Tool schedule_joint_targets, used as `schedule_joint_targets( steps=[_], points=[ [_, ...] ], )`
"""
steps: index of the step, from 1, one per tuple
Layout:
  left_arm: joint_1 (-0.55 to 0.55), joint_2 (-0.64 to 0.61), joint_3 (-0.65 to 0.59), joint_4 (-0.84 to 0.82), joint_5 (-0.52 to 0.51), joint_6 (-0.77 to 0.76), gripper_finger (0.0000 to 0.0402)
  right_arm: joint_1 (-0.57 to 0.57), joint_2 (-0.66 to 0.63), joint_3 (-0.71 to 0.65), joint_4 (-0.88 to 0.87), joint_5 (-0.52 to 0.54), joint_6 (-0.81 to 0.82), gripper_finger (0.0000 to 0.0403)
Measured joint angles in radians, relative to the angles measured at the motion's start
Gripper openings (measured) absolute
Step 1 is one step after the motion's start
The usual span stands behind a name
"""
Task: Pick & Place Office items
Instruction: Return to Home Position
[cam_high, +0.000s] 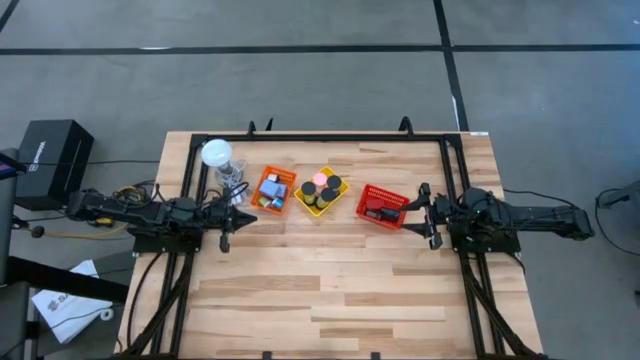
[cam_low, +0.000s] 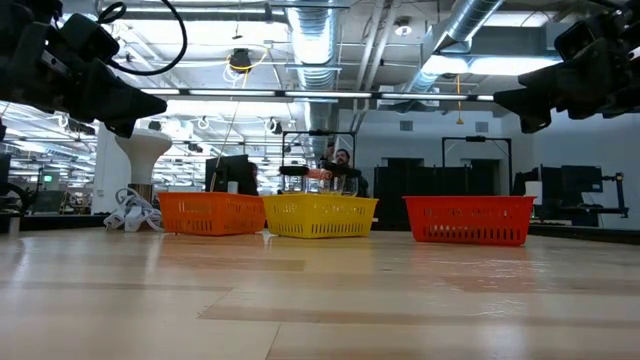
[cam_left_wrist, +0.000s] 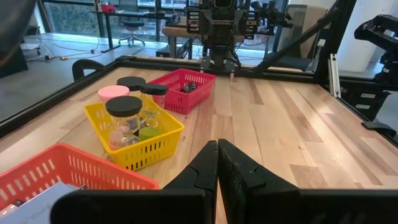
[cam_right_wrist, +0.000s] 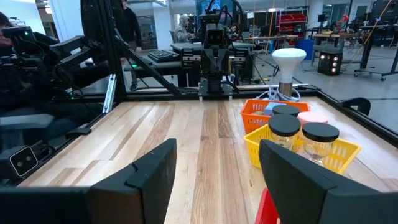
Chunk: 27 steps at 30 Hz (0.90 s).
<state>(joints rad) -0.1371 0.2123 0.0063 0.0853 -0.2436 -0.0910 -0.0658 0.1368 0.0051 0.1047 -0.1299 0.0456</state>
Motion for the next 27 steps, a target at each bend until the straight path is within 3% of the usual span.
schedule_joint_targets(
  steps=[27],
  points=[
    [0.000,0.000,0.000,0.014,0.005,0.000,0.0003,0.000,0.000,0.000,0.000,0.000,0.000,0.0221]
  ],
)
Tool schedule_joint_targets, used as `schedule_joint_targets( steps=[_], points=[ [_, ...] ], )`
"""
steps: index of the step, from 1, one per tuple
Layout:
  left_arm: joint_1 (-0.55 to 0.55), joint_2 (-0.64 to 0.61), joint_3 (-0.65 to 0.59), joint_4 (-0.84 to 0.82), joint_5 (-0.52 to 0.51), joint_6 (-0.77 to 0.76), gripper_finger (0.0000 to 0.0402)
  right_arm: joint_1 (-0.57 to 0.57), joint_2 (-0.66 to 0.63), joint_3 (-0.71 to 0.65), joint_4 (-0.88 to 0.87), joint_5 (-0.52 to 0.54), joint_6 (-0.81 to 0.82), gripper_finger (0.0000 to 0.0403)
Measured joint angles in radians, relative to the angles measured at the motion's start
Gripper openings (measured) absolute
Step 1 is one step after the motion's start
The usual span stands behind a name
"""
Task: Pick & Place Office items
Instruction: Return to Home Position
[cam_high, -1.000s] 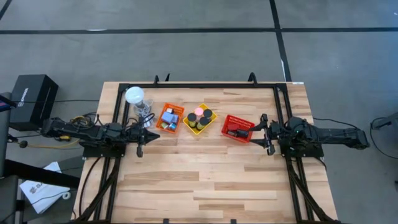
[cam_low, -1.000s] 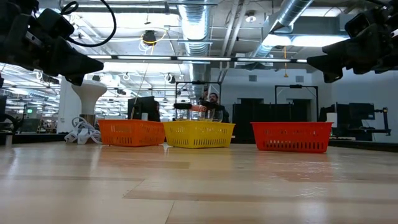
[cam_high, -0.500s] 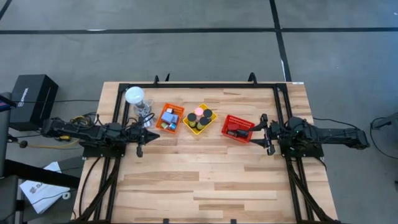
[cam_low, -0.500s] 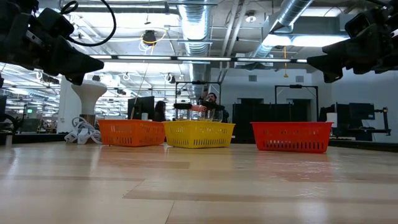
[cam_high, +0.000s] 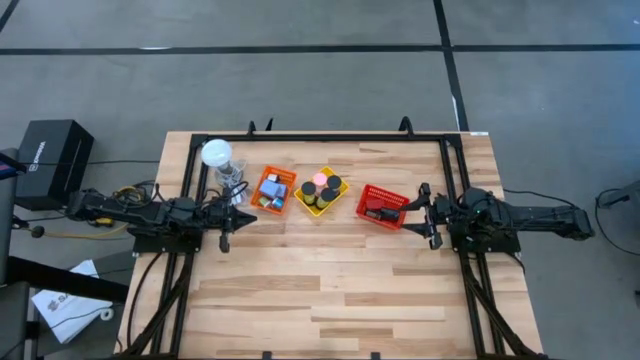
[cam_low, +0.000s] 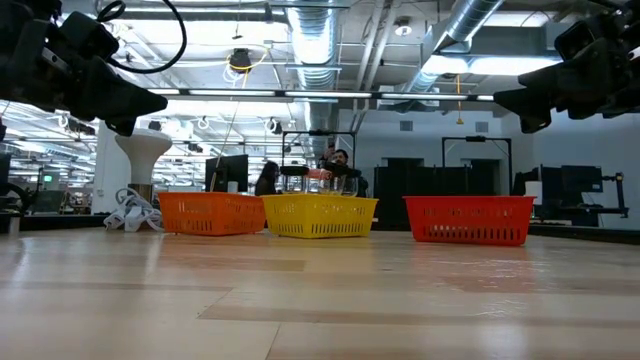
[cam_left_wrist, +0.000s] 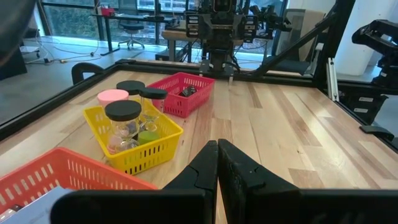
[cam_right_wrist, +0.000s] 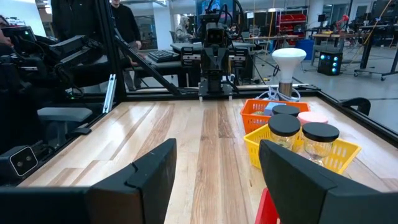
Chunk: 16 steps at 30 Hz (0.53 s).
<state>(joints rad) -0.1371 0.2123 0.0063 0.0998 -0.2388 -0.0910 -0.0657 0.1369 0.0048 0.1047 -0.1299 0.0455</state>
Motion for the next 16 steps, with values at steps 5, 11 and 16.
schedule_joint_targets(
  steps=[5,11,16],
  points=[
    [0.000,0.000,0.000,0.001,0.000,0.000,0.0003,0.000,0.000,0.000,0.000,0.000,0.000,0.0221],
    [0.000,0.000,0.000,0.007,-0.001,0.000,0.0003,0.000,0.000,0.000,0.000,0.000,0.000,0.0221],
    [0.000,0.000,0.000,0.009,-0.001,0.000,0.0003,0.000,0.000,0.000,0.000,0.000,0.000,0.0221]
  ],
)
